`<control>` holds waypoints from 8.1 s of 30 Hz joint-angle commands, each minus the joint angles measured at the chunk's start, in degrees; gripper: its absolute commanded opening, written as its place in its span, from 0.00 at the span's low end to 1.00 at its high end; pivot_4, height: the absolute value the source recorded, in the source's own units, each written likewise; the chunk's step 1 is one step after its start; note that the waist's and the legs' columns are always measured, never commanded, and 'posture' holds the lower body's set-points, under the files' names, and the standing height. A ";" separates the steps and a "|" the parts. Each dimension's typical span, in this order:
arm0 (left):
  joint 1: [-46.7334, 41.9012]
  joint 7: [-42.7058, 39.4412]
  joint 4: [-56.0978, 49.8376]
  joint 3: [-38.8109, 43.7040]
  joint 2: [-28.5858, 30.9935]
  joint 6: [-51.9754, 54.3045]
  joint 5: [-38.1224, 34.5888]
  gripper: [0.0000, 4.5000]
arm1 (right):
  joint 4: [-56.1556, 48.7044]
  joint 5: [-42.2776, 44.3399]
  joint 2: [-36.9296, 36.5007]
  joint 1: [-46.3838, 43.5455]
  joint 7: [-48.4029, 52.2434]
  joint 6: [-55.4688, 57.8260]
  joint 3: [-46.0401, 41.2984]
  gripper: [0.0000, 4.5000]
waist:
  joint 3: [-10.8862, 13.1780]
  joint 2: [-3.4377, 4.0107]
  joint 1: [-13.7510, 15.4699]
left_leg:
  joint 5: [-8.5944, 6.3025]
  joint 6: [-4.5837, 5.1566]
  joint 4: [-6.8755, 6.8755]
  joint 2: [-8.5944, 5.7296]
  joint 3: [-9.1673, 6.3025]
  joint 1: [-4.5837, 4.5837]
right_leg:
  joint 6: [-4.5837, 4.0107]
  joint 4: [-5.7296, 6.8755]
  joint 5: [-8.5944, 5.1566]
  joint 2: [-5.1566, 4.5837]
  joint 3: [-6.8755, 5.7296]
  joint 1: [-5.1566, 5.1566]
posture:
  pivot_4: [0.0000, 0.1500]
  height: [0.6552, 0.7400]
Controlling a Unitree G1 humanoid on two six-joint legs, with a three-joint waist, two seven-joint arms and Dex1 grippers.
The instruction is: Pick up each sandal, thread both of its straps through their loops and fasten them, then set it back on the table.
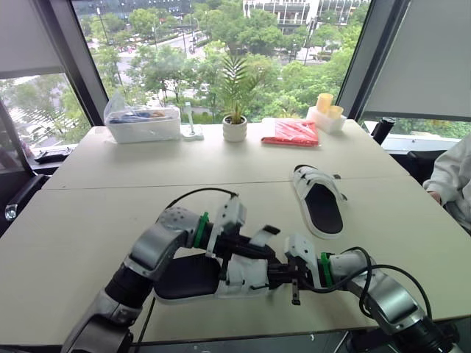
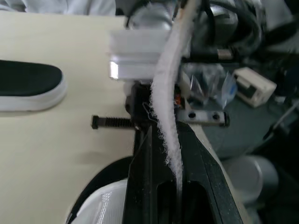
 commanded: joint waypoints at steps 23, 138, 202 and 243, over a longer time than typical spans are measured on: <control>0.83 -8.53 -5.36 0.93 3.95 -17.31 -3.51 0.99 | 3.68 -2.32 -0.41 -1.10 1.82 -0.01 1.55 0.00 | 0.00 0.00 0.00 | 0.00 0.02 0.01 0.00 0.00 0.00 | 0.01 0.00 -0.01 0.01 -0.02 0.01 | 1.00 1.00; 9.17 14.98 -15.25 5.18 10.80 5.15 -7.83 0.13 | 2.96 -3.08 4.23 -1.64 -3.49 -0.96 0.63 0.00 | 0.03 0.04 0.09 | 0.05 -0.08 -0.66 0.02 0.10 -0.03 | -0.11 -0.07 -0.08 -0.03 0.03 -0.35 | 1.00 1.00; 24.93 -3.80 -16.74 4.09 22.71 -16.37 -1.65 0.68 | 5.45 -4.21 4.44 -3.18 -1.52 -2.12 2.05 0.00 | 0.00 0.07 -0.10 | 0.06 -0.06 -0.61 0.04 0.06 0.03 | -0.08 -0.02 -0.06 -0.01 0.02 -0.30 | 1.00 1.00; 30.28 12.97 -9.60 9.01 12.05 23.42 -23.29 0.65 | 2.45 -4.21 3.69 -0.99 -1.22 -0.15 1.18 0.00 | -0.24 0.29 0.13 | 0.05 -0.07 -0.59 0.03 0.05 0.10 | -0.26 -0.02 -0.16 -0.07 0.02 -0.19 | 1.00 1.00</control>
